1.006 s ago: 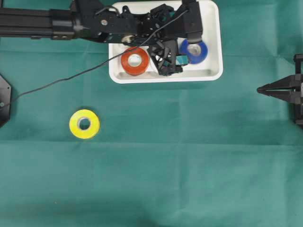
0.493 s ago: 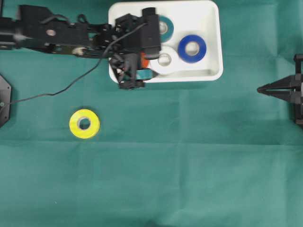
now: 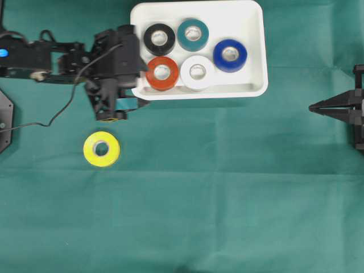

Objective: Put the tape into the white case with the left arm.
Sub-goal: 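Retract the left gripper out of the tray to the left side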

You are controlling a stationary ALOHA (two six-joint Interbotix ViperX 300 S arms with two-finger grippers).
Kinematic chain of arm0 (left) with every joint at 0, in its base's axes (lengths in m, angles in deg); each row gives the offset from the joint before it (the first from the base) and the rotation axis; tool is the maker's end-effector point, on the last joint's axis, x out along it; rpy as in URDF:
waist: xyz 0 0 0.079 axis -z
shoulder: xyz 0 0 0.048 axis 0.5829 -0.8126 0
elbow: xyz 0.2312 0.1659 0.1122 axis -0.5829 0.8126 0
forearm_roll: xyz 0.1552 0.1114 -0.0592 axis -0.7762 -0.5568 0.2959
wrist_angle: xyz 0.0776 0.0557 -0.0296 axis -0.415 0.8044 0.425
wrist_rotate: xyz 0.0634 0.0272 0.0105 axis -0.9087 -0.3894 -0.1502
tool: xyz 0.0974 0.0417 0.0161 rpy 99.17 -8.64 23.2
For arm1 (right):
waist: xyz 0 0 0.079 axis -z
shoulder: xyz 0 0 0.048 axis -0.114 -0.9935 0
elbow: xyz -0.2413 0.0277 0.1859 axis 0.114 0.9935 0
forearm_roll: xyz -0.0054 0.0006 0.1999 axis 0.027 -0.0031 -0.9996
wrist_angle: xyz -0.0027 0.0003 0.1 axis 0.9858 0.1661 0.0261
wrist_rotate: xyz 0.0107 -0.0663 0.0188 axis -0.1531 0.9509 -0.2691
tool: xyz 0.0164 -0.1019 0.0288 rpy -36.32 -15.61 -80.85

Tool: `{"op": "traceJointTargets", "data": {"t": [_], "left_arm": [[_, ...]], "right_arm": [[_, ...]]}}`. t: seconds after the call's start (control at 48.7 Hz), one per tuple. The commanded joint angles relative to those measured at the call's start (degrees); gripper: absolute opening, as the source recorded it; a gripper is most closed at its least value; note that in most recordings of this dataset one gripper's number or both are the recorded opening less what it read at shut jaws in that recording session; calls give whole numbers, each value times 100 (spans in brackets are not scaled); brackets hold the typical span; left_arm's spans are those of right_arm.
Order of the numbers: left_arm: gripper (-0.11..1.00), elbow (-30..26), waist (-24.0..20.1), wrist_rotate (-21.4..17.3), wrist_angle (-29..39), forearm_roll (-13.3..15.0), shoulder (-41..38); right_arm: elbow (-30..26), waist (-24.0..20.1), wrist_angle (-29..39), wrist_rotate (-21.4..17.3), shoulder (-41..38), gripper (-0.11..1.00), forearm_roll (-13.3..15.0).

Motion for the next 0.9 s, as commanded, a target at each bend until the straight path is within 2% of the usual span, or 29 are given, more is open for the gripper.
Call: {"op": "traceJointTargets", "data": {"t": [0.0, 0.328, 0.554, 0.882], "left_arm": [[88, 167, 35, 0, -123, 9, 360], [88, 1143, 211, -26, -132, 9, 1441], [88, 1775, 369, -176, -132, 9, 2250], [88, 2452, 387, -167, -53, 18, 3437]], "right_arm": [[-79, 9, -62, -9, -35, -9, 9], [-97, 9, -62, -9, -35, -9, 0], [-97, 9, -62, -9, -35, -9, 9], [-97, 9, -62, -9, -35, -9, 9]]}}
